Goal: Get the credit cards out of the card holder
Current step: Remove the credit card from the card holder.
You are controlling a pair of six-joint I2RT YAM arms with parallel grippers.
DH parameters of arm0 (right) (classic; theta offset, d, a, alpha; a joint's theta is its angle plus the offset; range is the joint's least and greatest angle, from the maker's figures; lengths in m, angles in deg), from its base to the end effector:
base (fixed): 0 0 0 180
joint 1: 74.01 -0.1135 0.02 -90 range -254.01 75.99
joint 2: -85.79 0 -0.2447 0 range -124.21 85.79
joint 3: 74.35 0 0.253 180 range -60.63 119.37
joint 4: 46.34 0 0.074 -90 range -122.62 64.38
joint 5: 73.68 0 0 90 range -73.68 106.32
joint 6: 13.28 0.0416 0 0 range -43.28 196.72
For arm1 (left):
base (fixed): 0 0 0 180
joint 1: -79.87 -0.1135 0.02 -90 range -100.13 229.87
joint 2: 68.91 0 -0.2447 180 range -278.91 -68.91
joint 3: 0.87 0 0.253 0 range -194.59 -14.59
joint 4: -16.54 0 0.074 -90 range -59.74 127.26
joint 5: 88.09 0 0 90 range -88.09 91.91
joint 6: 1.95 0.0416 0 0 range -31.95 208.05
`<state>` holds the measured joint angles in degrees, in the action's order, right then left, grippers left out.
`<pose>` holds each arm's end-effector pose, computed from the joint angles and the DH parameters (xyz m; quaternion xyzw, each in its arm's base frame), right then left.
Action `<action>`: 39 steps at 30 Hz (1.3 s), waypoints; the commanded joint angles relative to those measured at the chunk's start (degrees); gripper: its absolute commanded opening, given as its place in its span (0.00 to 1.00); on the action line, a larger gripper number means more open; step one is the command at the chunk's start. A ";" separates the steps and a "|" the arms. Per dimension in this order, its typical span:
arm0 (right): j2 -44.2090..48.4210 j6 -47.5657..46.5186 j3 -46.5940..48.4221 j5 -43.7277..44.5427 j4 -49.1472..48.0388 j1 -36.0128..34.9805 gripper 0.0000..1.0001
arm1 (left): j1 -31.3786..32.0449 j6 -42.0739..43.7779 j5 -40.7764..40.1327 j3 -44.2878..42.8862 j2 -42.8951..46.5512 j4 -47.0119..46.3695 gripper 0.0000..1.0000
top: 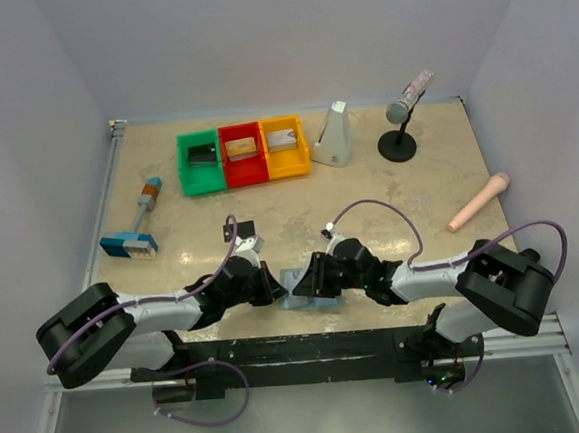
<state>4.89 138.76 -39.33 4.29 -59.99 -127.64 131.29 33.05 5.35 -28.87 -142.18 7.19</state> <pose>0.1439 0.2100 0.1123 0.0134 0.8721 0.4555 0.1781 0.1360 -0.1745 0.1003 -0.0142 0.8903 -0.3799 0.2507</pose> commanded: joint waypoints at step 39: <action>11.12 -2.45 -0.82 3.42 8.39 0.54 0.21 | 0.35 -1.33 -2.56 2.24 0.59 1.54 0.00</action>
<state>13.98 137.05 -40.31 5.91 -51.47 -127.25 131.31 31.60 4.11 -27.80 -141.31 7.32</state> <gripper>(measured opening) 0.230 0.014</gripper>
